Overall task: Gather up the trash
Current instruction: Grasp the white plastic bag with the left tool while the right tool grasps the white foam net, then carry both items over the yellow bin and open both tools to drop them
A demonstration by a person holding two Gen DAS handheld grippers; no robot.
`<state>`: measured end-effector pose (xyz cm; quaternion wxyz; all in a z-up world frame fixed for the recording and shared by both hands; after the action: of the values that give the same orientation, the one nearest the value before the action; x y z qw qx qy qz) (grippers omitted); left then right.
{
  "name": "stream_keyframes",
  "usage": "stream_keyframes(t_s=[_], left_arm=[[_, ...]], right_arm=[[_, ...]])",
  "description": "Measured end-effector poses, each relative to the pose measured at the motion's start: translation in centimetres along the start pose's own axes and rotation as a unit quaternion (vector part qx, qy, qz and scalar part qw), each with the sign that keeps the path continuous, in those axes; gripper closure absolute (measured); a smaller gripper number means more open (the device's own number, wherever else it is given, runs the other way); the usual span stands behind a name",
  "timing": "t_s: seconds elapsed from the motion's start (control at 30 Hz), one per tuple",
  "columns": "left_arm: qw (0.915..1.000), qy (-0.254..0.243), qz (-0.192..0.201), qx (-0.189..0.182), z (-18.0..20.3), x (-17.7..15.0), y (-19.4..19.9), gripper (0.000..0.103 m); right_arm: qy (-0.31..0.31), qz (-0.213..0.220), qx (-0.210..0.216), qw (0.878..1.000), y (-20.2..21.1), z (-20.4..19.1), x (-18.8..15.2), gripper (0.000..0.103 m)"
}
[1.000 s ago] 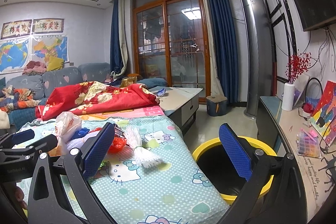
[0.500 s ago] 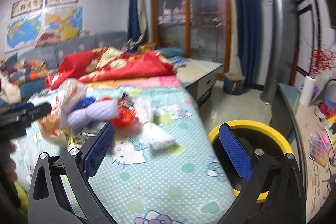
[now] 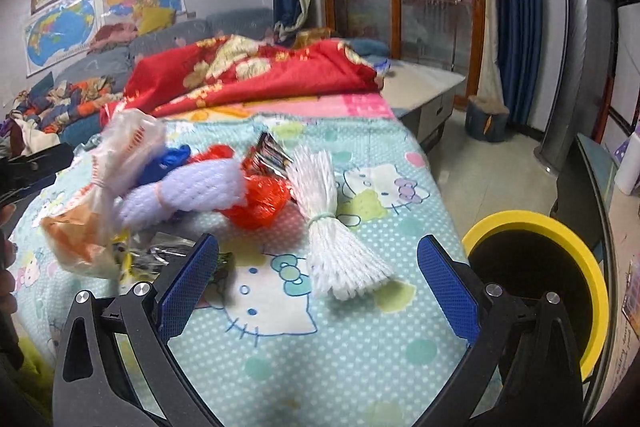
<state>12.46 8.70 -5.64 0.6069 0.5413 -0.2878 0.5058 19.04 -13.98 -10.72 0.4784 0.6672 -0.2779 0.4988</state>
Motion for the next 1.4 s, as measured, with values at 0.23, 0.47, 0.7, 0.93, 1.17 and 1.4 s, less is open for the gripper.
stream_keyframes(t_s=[0.23,0.47,0.7,0.93,1.17,1.4], left_arm=[[0.9988,0.018,-0.045,-0.008,0.3,-1.4,-2.5,0.011],[0.9968,0.029,-0.068,-0.031,0.6,-2.7,-3.2,0.035],[0.9958,0.027,-0.082,-0.03,0.2,-3.3,-3.4,0.071],[0.9964,0.026,-0.07,-0.04,0.4,-2.4,-2.6,0.074],[0.9981,0.011,-0.02,-0.057,1.8,0.6,-0.7,0.075],[0.9961,-0.005,-0.012,-0.087,5.1,1.3,-0.3,0.075]], right_arm=[[-0.011,-0.059,-0.001,0.998,-3.6,1.7,-1.4,0.017],[-0.021,-0.09,0.008,0.996,-5.0,1.8,-3.5,0.052],[-0.051,-0.084,0.002,0.995,-4.0,2.7,-3.8,0.075],[-0.075,-0.061,0.005,0.995,-2.6,3.5,-2.9,0.084],[-0.082,-0.038,0.009,0.996,-1.0,3.4,-1.6,0.085],[-0.089,-0.017,0.005,0.996,0.6,4.2,-0.3,0.085]])
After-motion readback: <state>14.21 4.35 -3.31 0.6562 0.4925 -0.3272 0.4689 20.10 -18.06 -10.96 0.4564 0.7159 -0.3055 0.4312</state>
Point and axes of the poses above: each gripper's, at about its wrist camera, not at the fingertips, and y roughly against the way its jaws point, z to its right, x to its top, the point moved 7 cm from there along -y, roughly the way its jaws point, and after that the axes turned 15 degrees about z, right-handed, at the moved point
